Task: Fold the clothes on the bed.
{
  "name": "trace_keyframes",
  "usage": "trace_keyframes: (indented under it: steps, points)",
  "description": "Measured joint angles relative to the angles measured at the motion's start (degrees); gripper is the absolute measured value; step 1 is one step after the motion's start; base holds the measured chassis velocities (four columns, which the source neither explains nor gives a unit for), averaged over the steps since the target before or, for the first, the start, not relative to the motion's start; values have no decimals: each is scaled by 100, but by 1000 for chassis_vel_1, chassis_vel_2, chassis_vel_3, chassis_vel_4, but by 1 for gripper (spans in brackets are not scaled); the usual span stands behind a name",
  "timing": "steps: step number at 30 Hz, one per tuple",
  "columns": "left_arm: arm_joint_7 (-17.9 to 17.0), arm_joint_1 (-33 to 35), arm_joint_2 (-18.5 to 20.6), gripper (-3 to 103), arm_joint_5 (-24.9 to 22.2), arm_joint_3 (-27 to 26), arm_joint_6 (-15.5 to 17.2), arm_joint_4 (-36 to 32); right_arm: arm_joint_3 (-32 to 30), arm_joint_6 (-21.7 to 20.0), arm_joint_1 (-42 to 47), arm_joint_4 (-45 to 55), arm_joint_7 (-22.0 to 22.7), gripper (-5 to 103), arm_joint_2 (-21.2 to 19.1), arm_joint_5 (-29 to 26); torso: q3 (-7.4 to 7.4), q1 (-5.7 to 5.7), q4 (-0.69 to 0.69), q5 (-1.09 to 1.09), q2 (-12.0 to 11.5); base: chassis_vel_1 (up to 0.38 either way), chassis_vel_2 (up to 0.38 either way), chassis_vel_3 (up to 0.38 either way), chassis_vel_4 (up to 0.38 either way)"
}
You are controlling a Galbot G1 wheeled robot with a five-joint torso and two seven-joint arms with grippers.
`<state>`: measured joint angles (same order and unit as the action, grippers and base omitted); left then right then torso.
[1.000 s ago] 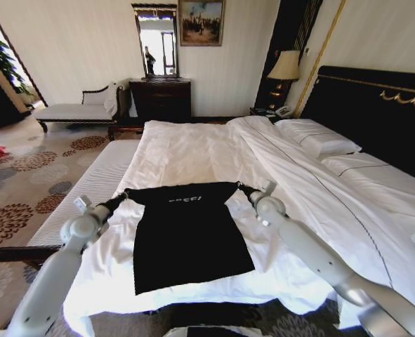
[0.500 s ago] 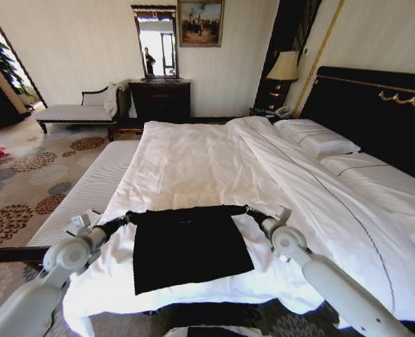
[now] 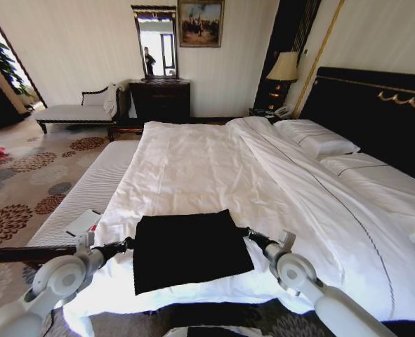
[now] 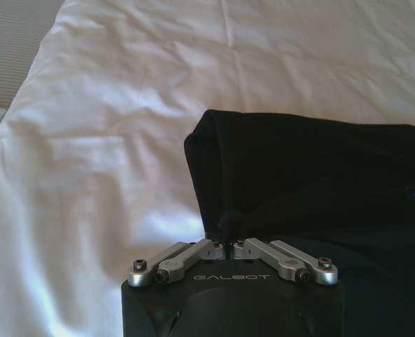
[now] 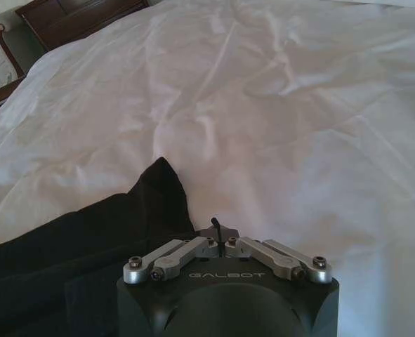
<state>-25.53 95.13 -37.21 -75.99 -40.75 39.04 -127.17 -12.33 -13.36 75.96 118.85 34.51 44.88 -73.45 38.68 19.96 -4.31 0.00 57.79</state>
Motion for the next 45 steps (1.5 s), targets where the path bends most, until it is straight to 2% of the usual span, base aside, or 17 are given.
trace_keyframes:
  steps: [10,19,20,22,24,25,26,28,31,32,33,35,37,39,41,42,45]
  points:
    - [-287,934,5,1,27,-345,184,-437,-95,-119,457,165,39,0,37,186,0,0,0,0,0,0,0,0,0]
    - [-355,975,-127,1,154,-280,190,-442,-115,-157,571,144,91,-2,155,440,0,0,1,0,0,0,0,0,0]
    - [-355,986,-144,1,189,-278,182,-445,-117,-159,583,142,99,3,160,492,0,0,0,0,0,0,0,0,0]
    - [-353,1000,-165,0,219,-285,174,-469,-124,-160,599,142,100,3,163,556,0,0,0,-1,0,0,0,0,0]
    - [-339,998,-237,11,226,-414,147,-603,-174,-160,634,176,80,14,182,720,0,0,0,1,0,0,0,0,0]
    - [-335,994,-246,11,222,-430,144,-617,-178,-160,634,179,79,14,183,725,0,0,0,1,0,0,0,0,0]
    - [-280,926,-333,16,160,-604,121,-735,-256,-158,634,268,70,24,212,749,0,0,1,1,0,0,0,0,0]
    - [-231,876,-383,22,126,-713,99,-800,-316,-156,621,340,69,30,219,736,0,-1,0,1,0,0,0,0,0]
    - [-88,744,-508,38,-16,-1060,61,-995,-519,-154,557,568,92,41,165,526,0,0,1,0,0,0,0,0,0]
    - [-88,744,-508,38,-16,-1060,61,-995,-519,-154,557,568,92,41,165,526,0,0,1,0,0,0,0,0,0]
    - [-51,682,-539,38,-60,-1159,52,-1053,-591,-156,532,637,114,46,124,431,0,0,1,0,0,0,0,0,0]
    - [36,377,-601,48,-160,-1324,-20,-1107,-706,-168,467,725,160,58,62,257,0,-1,2,1,0,0,0,0,0]
    - [52,165,-623,54,-239,-1349,-49,-1076,-745,-179,419,744,186,58,47,181,0,-1,1,1,0,0,0,0,0]
    - [42,-282,-670,65,-430,-1293,-70,-849,-777,-202,304,738,233,69,41,97,0,-1,0,1,0,0,0,0,0]
    - [78,-761,-784,70,-521,-1038,-70,-351,-766,-214,158,652,271,80,66,68,0,0,-1,-1,0,0,0,0,0]
    - [78,-761,-784,70,-521,-1038,-70,-351,-766,-214,158,652,271,80,66,68,0,0,-1,-1,0,0,0,0,0]
    - [443,-1275,-1105,88,-516,-619,-70,546,-672,-234,-78,510,319,91,140,-9,1,1,1,0,-1,0,0,0,0]
